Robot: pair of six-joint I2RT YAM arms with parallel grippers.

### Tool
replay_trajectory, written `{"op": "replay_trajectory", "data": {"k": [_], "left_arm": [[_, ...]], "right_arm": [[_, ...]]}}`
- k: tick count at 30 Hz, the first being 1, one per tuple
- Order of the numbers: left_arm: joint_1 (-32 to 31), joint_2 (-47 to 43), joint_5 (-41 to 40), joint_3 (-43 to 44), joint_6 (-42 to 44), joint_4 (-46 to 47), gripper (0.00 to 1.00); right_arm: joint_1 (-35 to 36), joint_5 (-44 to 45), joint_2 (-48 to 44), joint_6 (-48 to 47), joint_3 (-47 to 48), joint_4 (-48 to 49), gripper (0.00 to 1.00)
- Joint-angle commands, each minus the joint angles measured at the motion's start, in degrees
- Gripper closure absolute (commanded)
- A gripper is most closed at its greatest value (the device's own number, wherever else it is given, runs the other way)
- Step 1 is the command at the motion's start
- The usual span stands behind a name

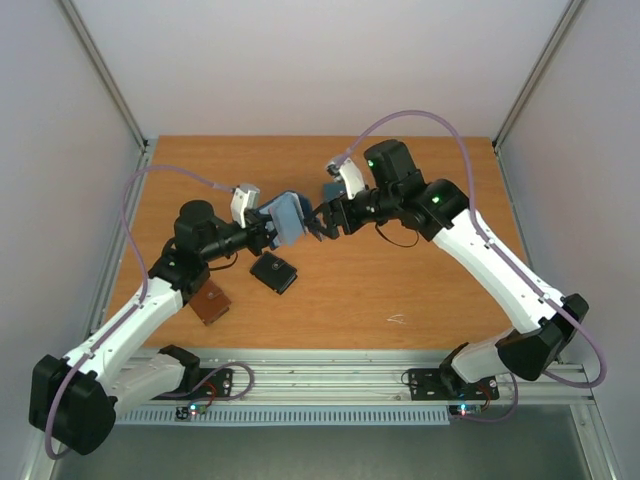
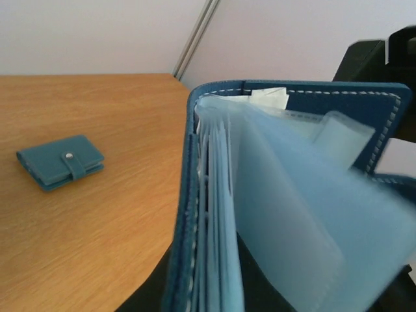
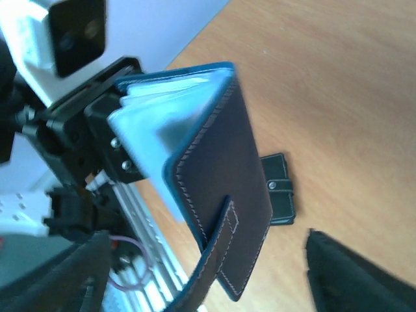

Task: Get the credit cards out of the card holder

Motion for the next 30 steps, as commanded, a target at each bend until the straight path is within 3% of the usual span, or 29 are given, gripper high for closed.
{"op": "replay_trajectory", "data": {"k": [1, 11, 19, 28, 30], "left_arm": [[0.0, -0.7, -1.2, 1.6, 2.5, -0.8, 1.00], [0.0, -0.4, -2.4, 2.3, 2.2, -1.2, 1.00], [0.0, -0.2, -3.0, 2.1, 0.8, -0.6, 1.00], [0.0, -0.8, -3.4, 1.5, 1.0, -1.2, 1.00], [0.0, -0.8, -3.0, 1.4, 0.6, -0.6, 1.00]], "right_arm": [[4.5, 1.1, 1.4, -2.8, -0.1, 4.7, 0.04], [15.5, 30.2, 10.0, -7.3, 5.6, 0.8, 0.01], [18.1, 41.9, 15.2, -3.6, 9.1, 0.5, 0.02], [17.3, 46.4, 12.6, -2.0, 5.3, 1.0, 0.36], [16.6, 46.2, 12.2, -0.7, 4.8, 0.5, 0.48]]}}
